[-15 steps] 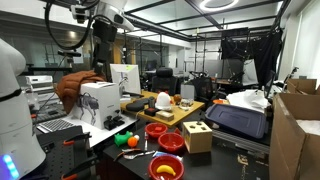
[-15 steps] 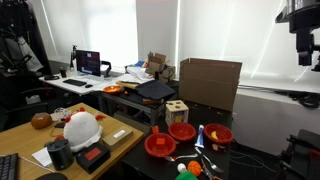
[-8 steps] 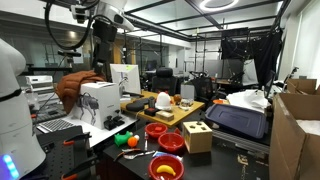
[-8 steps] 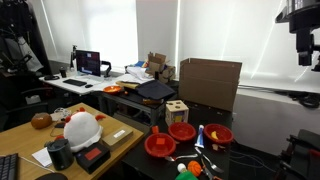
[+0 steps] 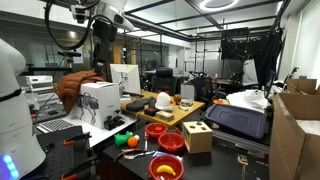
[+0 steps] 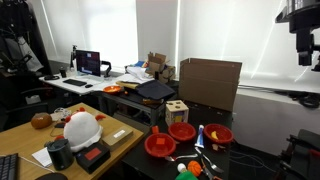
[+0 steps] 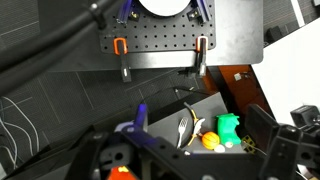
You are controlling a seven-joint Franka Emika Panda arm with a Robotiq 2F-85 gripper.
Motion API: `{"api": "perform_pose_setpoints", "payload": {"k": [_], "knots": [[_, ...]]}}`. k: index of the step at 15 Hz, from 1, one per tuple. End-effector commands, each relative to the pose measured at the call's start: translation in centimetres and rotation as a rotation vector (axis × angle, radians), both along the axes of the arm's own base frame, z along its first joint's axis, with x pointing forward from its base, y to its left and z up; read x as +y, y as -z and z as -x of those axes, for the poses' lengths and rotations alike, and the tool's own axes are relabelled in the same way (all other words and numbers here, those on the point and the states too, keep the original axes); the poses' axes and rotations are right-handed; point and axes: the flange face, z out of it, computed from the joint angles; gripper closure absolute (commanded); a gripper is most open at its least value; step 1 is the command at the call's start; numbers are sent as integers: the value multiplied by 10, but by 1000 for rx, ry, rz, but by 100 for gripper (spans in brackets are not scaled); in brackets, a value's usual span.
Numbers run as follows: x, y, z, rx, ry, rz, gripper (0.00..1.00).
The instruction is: Remove the banana from the red bowl
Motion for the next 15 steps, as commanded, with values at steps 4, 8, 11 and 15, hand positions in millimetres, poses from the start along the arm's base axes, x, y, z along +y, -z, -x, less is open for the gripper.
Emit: {"api": "perform_pose_setpoints", "payload": {"k": [4,8,11,15], "knots": [[-1,-1,-5,1,-6,28,0],[-2,-2,-30,-38,-15,115,0],[-4,0,-58,-82,-27,158,0],[-11,13,-95,-136,-27,188,0]]}}
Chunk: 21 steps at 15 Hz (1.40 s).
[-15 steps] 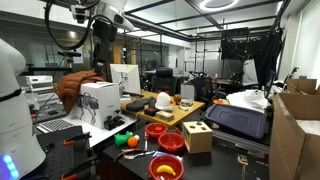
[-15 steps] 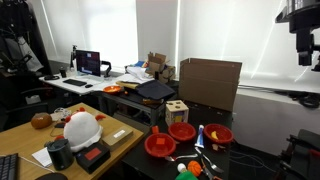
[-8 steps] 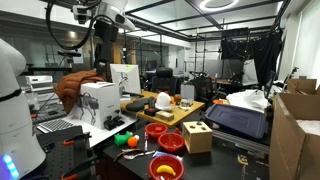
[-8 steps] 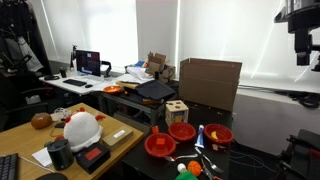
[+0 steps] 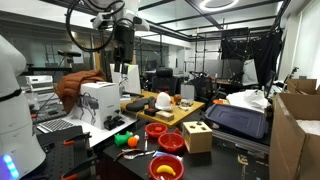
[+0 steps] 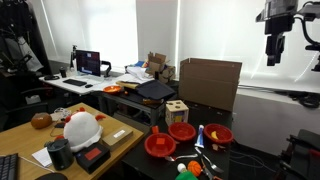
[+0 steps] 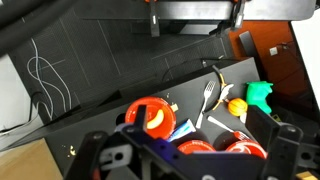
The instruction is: Remove the banana from the red bowl
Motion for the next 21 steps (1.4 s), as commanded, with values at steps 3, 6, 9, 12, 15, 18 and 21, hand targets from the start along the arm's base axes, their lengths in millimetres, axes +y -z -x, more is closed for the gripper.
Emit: {"api": "perform_pose_setpoints", "payload": {"k": [3,6,9,12,15,18,21], "knots": [[-16,36,-60,-47,56,54,0],[-28,61,-86,-72,99,58,0],[-42,87,-104,-58,144,45,0],[-57,102,-124,-50,194,14,0],[-71,117,-136,-45,276,-17,0],[-85,137,-138,-38,355,-47,0],[-100,167,-134,-29,412,-28,0]]}}
